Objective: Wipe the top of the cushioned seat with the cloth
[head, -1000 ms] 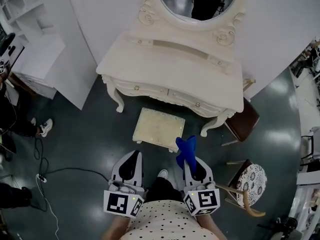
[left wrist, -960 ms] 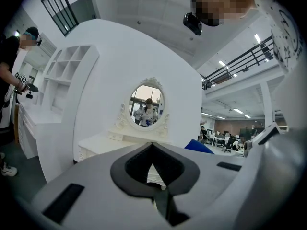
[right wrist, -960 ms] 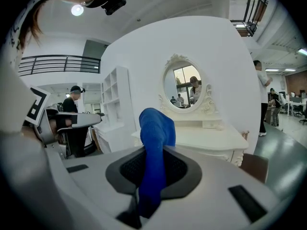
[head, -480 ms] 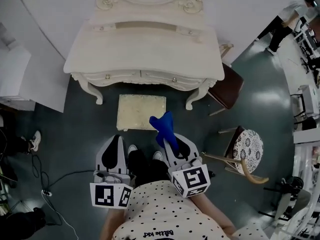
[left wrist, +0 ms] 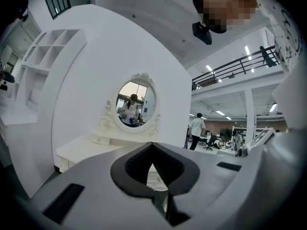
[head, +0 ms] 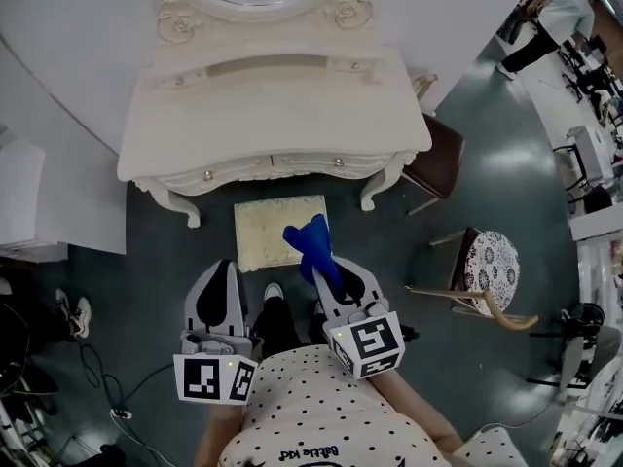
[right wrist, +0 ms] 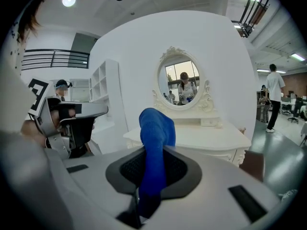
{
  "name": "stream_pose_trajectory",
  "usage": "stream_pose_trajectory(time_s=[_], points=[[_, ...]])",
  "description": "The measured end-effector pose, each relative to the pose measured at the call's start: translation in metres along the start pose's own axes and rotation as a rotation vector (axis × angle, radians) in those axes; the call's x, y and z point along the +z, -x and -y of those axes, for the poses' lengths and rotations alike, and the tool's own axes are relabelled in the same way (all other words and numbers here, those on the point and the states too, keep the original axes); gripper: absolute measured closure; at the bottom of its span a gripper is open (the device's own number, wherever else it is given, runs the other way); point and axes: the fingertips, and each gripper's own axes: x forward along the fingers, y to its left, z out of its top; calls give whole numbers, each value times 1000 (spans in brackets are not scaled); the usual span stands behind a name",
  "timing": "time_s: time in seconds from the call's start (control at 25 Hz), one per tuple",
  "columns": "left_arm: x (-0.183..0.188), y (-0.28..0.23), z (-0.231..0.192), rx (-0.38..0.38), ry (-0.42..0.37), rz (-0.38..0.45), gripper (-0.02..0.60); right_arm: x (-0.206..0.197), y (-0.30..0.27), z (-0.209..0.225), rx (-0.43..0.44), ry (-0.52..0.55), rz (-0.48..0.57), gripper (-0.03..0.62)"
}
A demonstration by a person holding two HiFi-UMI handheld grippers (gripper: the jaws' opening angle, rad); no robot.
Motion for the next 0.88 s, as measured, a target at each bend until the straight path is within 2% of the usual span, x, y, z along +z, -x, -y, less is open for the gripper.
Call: stream_pose_trajectory(time_s=[0.2,0.48,0.72,0.88], points=[[9,-10,-31,-38,-7,-4,589,8,-21,-14,-48,-25,5,533],[1,-15,-63,-76,-1,-52,589,6,-31,-22,-132,-74,5,533],[-14,-21,-70,-76,14,-99,589,6,-29,-10,-177,-83,-10,533],[-11,-35,-68,-62,10,-82,589,13,-36,4,-168,-66,-1,533]])
